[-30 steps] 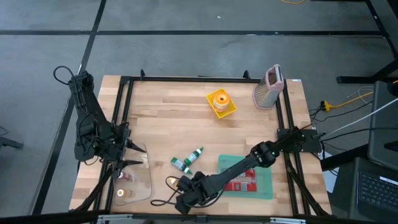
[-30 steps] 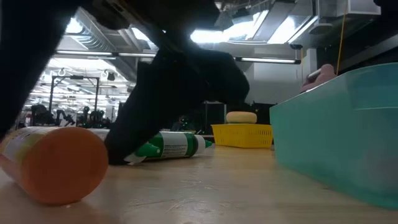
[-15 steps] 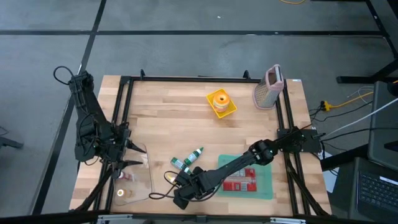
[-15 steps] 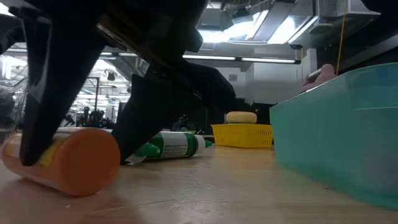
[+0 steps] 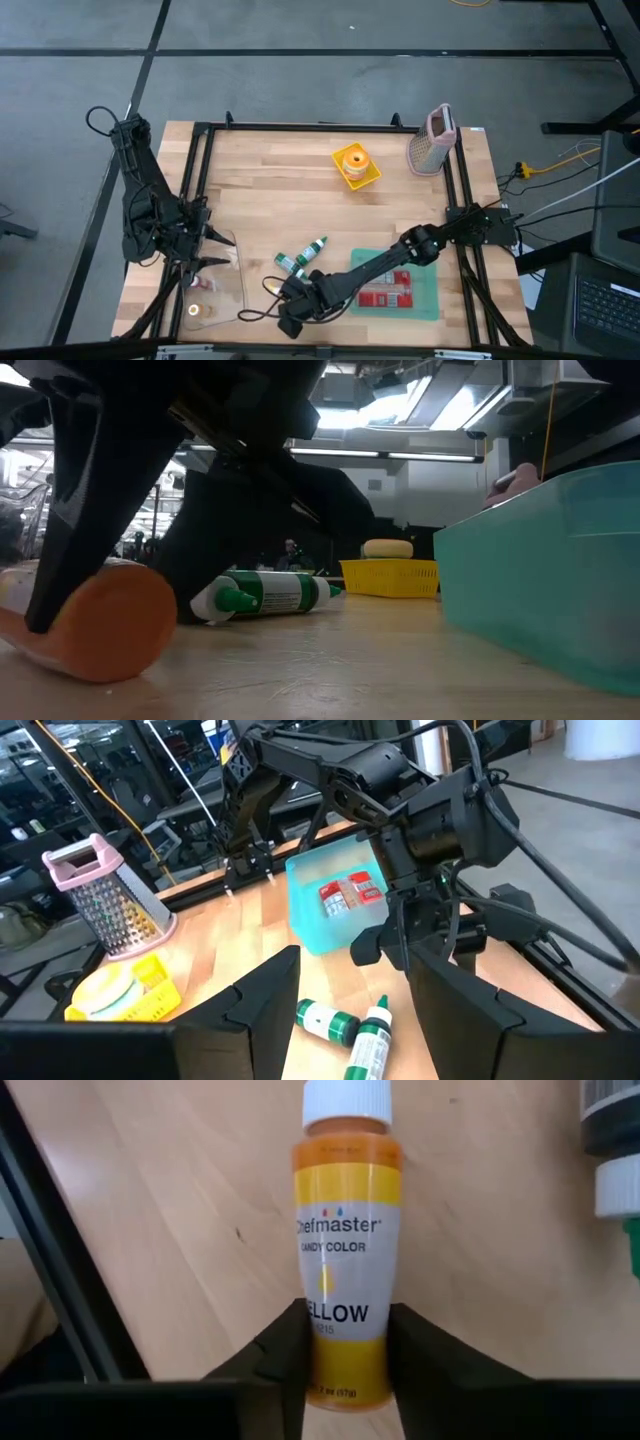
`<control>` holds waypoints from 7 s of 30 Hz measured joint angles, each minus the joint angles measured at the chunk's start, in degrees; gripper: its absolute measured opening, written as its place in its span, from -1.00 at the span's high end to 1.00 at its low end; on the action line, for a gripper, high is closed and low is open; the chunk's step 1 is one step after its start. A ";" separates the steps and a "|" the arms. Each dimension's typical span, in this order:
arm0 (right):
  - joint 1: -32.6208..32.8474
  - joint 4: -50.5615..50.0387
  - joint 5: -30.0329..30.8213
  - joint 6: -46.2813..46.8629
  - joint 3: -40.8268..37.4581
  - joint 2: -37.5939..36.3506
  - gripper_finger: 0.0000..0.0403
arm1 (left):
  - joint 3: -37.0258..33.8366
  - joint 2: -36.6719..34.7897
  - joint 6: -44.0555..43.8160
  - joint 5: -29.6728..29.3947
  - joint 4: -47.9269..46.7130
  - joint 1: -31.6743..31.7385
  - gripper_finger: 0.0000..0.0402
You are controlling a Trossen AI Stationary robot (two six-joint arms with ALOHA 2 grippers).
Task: Pick & Place Food Item
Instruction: Put the yellow food coloring bottle into the transparent bin
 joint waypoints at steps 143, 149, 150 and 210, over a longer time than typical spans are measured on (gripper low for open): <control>-3.03 21.47 -0.24 -18.15 -0.27 -12.98 0.54 | 16.44 18.47 29.15 32.46 -10.22 10.43 0.38; -3.07 21.28 -0.23 -18.15 -0.28 -12.98 0.54 | 16.44 18.47 29.49 31.34 -10.75 10.40 0.43; -3.07 21.26 -0.22 -18.20 -0.27 -12.98 0.53 | 16.44 18.47 29.46 31.31 -10.86 10.40 0.43; -4.45 19.69 -2.53 -28.86 -0.29 -12.96 -0.29 | 33.86 27.21 -7.74 50.56 -71.54 20.63 0.43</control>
